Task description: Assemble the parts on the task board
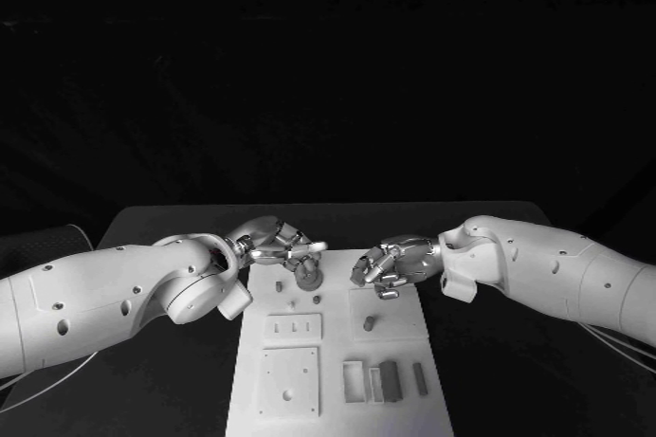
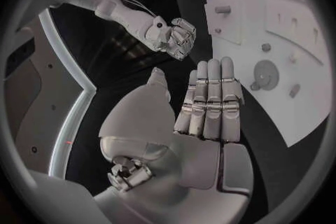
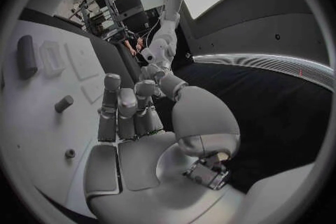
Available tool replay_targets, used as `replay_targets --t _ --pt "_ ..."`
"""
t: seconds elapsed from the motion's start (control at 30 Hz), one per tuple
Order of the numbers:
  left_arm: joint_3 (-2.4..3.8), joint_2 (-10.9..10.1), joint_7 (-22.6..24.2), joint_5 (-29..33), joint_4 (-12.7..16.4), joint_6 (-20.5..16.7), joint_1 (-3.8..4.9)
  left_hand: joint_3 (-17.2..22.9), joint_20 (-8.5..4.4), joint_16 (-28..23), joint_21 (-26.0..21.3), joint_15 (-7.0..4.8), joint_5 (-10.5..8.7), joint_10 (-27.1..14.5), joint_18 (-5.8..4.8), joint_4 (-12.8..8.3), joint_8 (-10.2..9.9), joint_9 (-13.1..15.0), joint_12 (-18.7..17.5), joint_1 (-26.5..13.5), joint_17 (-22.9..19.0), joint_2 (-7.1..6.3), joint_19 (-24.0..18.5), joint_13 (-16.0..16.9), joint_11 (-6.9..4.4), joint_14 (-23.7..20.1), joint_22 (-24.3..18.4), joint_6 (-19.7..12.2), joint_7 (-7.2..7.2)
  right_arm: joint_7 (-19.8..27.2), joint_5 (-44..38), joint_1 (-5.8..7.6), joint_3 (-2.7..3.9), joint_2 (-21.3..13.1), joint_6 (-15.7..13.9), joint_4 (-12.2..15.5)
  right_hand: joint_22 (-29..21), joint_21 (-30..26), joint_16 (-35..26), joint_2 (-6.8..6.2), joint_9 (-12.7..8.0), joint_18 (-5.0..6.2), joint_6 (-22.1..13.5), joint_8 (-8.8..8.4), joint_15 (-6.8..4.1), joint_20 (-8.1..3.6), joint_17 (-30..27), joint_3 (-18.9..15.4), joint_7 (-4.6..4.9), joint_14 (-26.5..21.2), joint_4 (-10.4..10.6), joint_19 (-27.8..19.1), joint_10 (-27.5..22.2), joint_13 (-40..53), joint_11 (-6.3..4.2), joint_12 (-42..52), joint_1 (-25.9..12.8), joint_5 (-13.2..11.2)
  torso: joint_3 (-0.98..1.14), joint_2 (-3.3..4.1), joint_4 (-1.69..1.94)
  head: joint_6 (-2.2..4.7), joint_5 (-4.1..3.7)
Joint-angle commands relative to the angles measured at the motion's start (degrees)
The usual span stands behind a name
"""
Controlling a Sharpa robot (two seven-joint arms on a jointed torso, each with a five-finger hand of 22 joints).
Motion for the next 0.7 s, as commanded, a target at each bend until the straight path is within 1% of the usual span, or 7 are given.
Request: replay_targets --t 0.03,0.17,0.23,0.4,0.5,0.6,0.7 --pt "0.04 0.6 -5.3 10.7 0.5 2.7 0.02 0.0 -0.09 0.4 0.4 -0.17 -0.33 0.5 0.61 0.0 0.4 0.2 0.4 -1.2 0.3 0.92 0.5 0.3 -0.14 0.6 0.2 0.7 -0.02 1.6 -3.0 -0.06 -0.02 0.2 -1.8 0.1 0.9 -0.2 0.3 -0.21 0.1 0.81 5.9 0.02 -0.42 -0.05 0.1 0.1 -0.39 -0.9 -0.1 -0.5 -6.1 0.1 -0.40 0.2 0.0 0.0 -0.03 0.08 0.04 0.03 0.02" --pt "0.04 0.9 -6.0 13.4 0.7 3.0 0.03 0.1 -0.23 0.5 0.5 -0.30 -0.33 0.7 0.60 0.0 0.5 0.2 0.5 -1.7 0.5 1.99 0.6 0.5 -0.29 0.7 0.3 0.9 -0.15 1.7 -3.2 -0.06 -0.02 0.4 -2.0 0.0 0.9 -0.2 0.3 -0.21 0.1 0.81 5.9 0.01 -0.42 -0.04 0.1 0.1 -0.39 -0.9 -0.1 -0.5 -6.1 0.1 -0.40 0.2 0.0 0.0 -0.02 0.08 0.04 0.04 0.02" --pt "0.04 1.0 -6.2 13.6 0.9 3.3 0.03 0.1 -0.29 0.5 0.4 -0.32 -0.32 0.7 0.57 -0.1 0.4 0.2 0.4 -1.2 0.7 2.05 0.5 0.6 -0.29 0.7 0.4 0.8 -0.15 1.7 -3.2 -0.06 -0.02 0.5 -1.9 0.0 0.9 -0.2 0.3 -0.21 0.1 0.81 5.9 0.00 -0.42 -0.04 0.1 0.1 -0.38 -0.9 -0.1 -0.5 -6.2 0.1 -0.40 0.2 0.0 0.0 -0.06 0.09 0.04 0.00 0.06" --pt "0.04 1.5 -7.4 12.7 1.4 4.6 0.03 -0.3 -0.16 0.3 0.5 -0.12 -0.31 0.4 0.19 -0.2 0.2 0.2 0.1 4.6 1.2 0.17 0.1 1.1 -0.09 0.3 1.1 0.6 0.08 1.8 -3.2 -0.07 -0.02 0.7 -1.6 0.1 0.9 -0.2 0.3 -0.19 0.2 0.81 5.9 -0.02 -0.42 -0.03 0.1 0.1 -0.38 -0.9 -0.1 -0.5 -6.2 0.1 -0.40 0.2 0.0 0.0 -0.07 0.10 0.06 -0.14 0.00" --pt "0.04 1.7 -8.0 11.9 1.6 5.2 0.03 0.5 0.04 0.1 0.5 0.09 -0.41 0.2 0.03 -0.1 0.1 0.2 -0.1 8.0 1.4 -1.56 -0.1 1.2 0.11 0.0 1.4 0.3 0.31 1.8 -3.2 -0.07 -0.02 0.8 -1.5 0.1 0.9 -0.2 0.3 -0.19 0.2 0.81 5.9 -0.03 -0.42 -0.03 0.1 0.1 -0.38 -0.9 -0.1 -0.5 -6.2 0.1 -0.39 0.2 0.0 0.0 -0.07 0.09 0.06 -0.17 -0.03" --pt "0.04 1.8 -8.7 10.4 1.5 5.8 0.03 1.1 0.12 0.0 0.5 0.18 -0.34 0.1 -0.01 -0.3 0.0 0.3 -0.2 9.8 1.6 -2.56 -0.2 1.4 0.17 -0.1 1.6 0.1 0.41 1.9 -3.2 -0.07 -0.02 0.9 -1.4 0.1 0.9 -0.2 0.3 -0.18 0.2 0.81 5.9 -0.04 -0.42 -0.02 0.1 0.1 -0.38 -0.9 -0.1 -0.5 -6.2 0.1 -0.39 0.2 0.0 0.0 -0.06 0.07 0.08 -0.22 -0.06" --pt "0.04 1.8 -9.2 9.6 1.5 6.2 0.03 1.2 0.15 -0.1 0.4 0.22 -0.35 0.1 -0.04 -0.2 0.0 0.3 -0.2 9.8 1.6 -2.75 -0.2 1.4 0.19 -0.1 1.7 0.1 0.44 2.0 -3.2 -0.07 -0.01 0.9 -1.4 0.1 0.9 -0.2 0.3 -0.17 0.2 0.81 5.9 -0.05 -0.42 -0.02 0.1 0.1 -0.37 -0.9 -0.1 -0.5 -6.2 0.1 -0.39 0.2 0.0 0.0 -0.05 0.05 0.08 -0.27 -0.09"
